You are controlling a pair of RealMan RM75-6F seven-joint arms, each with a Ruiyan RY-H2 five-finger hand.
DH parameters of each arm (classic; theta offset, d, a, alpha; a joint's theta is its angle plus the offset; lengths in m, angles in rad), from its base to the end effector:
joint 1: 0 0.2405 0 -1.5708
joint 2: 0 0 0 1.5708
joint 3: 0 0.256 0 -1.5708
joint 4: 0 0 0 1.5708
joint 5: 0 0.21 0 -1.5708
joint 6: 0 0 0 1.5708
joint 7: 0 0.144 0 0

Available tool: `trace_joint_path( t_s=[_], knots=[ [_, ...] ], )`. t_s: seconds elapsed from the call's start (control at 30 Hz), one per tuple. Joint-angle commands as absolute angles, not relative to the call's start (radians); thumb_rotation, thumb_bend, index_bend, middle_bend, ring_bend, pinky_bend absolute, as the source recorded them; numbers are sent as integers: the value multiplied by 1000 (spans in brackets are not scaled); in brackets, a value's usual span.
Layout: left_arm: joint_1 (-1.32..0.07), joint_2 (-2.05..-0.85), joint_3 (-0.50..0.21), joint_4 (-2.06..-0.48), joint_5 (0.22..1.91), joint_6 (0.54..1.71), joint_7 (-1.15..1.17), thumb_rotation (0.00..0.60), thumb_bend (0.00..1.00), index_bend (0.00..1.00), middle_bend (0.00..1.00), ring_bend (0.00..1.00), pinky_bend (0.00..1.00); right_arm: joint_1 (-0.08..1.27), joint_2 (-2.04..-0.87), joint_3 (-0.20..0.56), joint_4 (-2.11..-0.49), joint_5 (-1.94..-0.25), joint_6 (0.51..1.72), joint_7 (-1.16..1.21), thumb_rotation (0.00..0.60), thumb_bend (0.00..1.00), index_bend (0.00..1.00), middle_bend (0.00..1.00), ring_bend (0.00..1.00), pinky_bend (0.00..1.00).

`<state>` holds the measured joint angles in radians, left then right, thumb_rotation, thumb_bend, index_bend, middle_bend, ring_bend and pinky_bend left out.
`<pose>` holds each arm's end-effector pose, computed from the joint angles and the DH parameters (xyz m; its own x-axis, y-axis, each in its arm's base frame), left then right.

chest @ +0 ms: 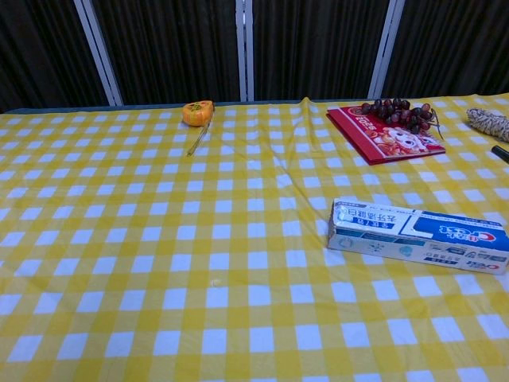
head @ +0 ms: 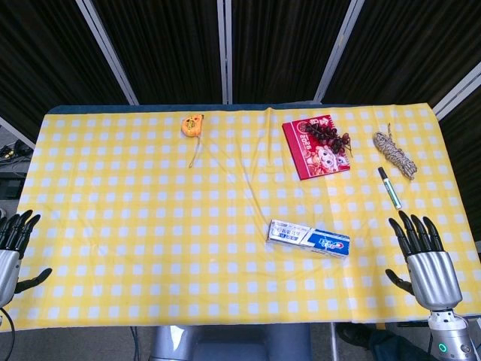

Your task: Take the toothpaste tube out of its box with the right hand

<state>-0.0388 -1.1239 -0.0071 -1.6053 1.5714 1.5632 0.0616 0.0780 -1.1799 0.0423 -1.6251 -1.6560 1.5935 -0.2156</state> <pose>-0.3091 0.1576 0.1586 0.4561 -0.0173 0.8898 0.8890 -0.0354 -0.4564 -0.2783 -0.1742 0.1446 0.5130 0.1223 0.8496 -0.8391 -0.1372 0.5264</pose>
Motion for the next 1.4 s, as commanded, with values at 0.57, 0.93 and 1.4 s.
trace_joint_path(
  t_s=[0.57,0.93,1.4],
  knots=[
    [-48,-1127,-21,-1612,1545,1541,66,600,0,0,0,0,0,346,-1219,102,-1613,-1490,1104,-147,600,0,0,4,0,86],
    [-58,-1126,-31,-1610,1507,1509,55,600,0,0,0,0,0,487,-1375,153,-1570,-1308,934,-304,600,0,125,161,132,291],
    [-58,-1123,-31,-1611,1508,1510,49,600,0,0,0,0,0,521,-1460,134,-1519,-1211,949,-406,600,0,311,397,379,513]
  ],
)
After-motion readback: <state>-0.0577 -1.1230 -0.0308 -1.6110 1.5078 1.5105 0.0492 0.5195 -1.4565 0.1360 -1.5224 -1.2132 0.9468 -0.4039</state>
